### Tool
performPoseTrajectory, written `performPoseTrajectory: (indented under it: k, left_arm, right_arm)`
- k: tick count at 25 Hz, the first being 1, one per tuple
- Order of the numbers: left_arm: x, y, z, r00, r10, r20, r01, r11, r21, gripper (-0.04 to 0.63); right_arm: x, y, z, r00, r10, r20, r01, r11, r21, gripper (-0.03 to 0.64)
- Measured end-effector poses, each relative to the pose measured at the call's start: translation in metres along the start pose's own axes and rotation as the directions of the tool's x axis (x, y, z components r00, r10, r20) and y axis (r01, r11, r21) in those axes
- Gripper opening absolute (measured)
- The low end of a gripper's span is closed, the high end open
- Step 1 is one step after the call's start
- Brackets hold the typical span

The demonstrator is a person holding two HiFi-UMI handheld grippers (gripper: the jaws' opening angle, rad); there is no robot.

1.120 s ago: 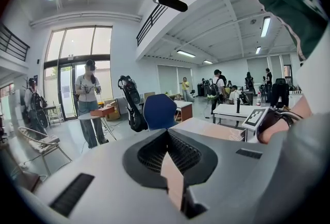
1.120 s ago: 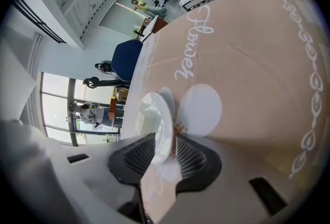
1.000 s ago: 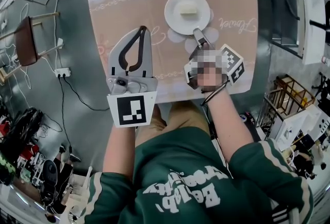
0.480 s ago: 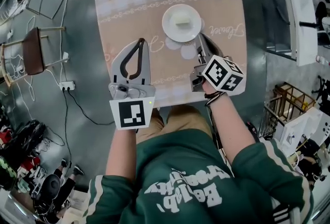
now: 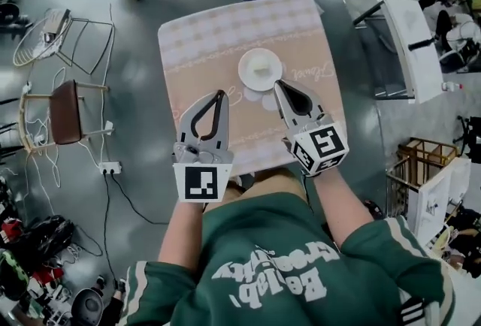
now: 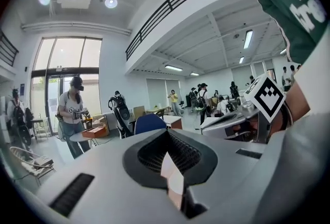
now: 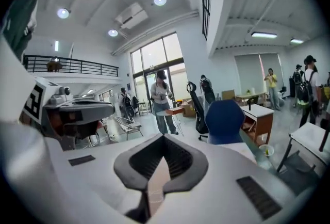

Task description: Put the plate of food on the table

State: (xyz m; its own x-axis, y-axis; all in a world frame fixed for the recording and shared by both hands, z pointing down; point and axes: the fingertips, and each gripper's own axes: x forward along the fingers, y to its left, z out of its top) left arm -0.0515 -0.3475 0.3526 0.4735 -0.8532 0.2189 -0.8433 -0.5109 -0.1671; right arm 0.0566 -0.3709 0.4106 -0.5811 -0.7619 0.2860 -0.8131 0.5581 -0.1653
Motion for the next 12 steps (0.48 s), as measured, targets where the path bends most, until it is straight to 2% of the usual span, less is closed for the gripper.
performPoseTrajectory:
  k: [2,5,12]
  left_arm:
    - [-0.014,-0.001,0.018,0.999,-0.023,0.033,0.023,1.000,-0.001,0.009]
    - [-0.034,-0.003,0.042,0.996,-0.050,0.079,0.048,0.998,0.032,0.009]
    - [-0.067,-0.007,0.080,0.987,-0.088,0.134,0.084,0.996,0.029,0.009]
  right_arm:
    - [-0.012,0.021,0.024,0.999,0.011,0.050,-0.006,0.996,-0.088,0.015]
    - [-0.031,0.054,0.060,0.993,0.024,0.117,0.008,0.962,-0.273,0.015]
    - [-0.080,0.107,0.120,0.973,0.084,0.216,0.002,0.928,-0.374,0.015]
